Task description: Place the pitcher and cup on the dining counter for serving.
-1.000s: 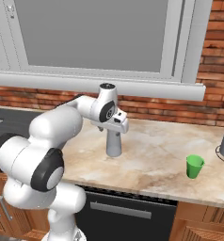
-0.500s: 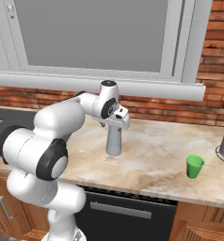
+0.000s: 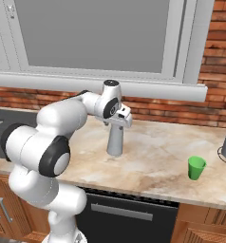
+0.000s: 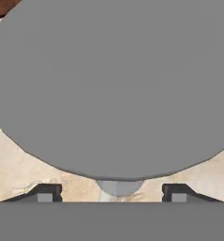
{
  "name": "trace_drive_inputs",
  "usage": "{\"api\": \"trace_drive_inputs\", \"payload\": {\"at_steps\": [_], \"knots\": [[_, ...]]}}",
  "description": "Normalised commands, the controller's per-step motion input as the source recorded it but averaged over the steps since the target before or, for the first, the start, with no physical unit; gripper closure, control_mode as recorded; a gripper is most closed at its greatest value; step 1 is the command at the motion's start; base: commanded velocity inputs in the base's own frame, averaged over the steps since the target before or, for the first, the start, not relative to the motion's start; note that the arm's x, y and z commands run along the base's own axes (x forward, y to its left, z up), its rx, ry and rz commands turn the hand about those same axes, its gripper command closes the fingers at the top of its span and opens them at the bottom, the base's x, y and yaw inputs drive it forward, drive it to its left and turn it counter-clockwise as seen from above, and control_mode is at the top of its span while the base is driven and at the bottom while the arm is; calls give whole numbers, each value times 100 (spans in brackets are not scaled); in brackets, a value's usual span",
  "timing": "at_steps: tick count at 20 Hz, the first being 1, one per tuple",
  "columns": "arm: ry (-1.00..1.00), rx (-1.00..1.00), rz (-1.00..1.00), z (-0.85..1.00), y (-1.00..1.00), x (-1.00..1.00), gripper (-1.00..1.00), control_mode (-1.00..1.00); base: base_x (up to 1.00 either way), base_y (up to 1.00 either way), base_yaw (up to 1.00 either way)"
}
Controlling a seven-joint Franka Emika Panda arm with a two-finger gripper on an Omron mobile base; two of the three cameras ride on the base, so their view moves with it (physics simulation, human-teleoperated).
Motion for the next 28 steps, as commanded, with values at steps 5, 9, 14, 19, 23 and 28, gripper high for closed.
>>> {"api": "trace_drive_inputs", "payload": {"at_steps": [5,9,14,19,23,28], "knots": [[-4,0,0,-23,0,0,100,-100,0,0,0],[0,0,0,0,0,0,100,-100,0,0,0],[0,0,0,0,3,-10,100,-100,0,0,0],[-10,0,1,0,3,-38,100,-100,0,0,0],[-18,0,6,5,0,-53,100,-100,0,0,0],[-22,0,8,28,0,-58,100,-100,0,0,0]]}}
